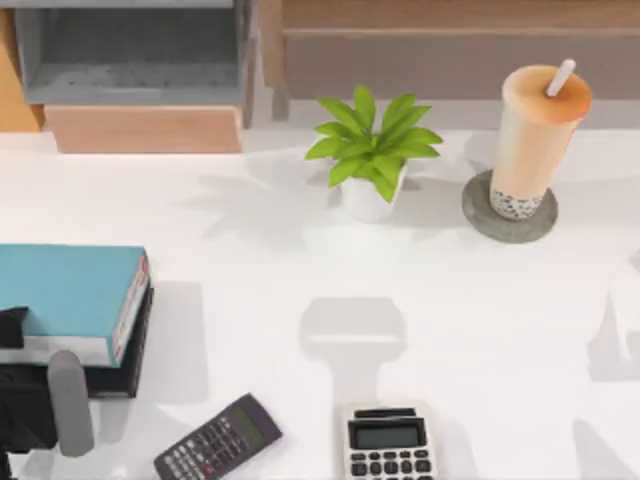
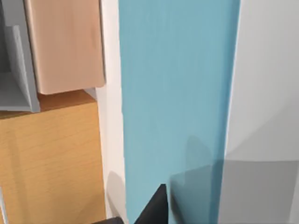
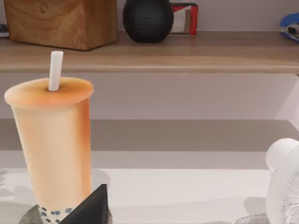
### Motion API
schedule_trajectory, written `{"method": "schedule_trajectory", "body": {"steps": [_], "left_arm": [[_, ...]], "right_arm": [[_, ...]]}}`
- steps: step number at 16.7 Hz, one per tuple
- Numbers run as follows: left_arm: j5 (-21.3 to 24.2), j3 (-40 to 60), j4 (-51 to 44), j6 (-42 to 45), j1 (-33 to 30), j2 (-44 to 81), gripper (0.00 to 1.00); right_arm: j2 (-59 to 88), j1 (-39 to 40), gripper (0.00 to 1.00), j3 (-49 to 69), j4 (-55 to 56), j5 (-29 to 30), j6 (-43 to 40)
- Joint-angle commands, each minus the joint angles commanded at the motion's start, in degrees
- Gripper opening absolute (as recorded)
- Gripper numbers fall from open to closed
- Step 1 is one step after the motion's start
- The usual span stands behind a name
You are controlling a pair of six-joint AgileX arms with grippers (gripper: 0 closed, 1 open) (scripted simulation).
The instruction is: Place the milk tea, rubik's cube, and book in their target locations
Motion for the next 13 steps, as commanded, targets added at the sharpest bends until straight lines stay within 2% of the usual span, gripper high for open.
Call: {"method": "schedule_trajectory", "body": {"steps": [12,13], "left_arm": [[0.1,0.3,5.3,0.1,0.1,5.6,0.00],[0.1,0.3,5.3,0.1,0.1,5.6,0.08]], "right_arm": [[0.0,0.0,1.00,0.0,0.0,0.0,0.0],[0.0,0.0,1.00,0.0,0.0,0.0,0.0]]}}
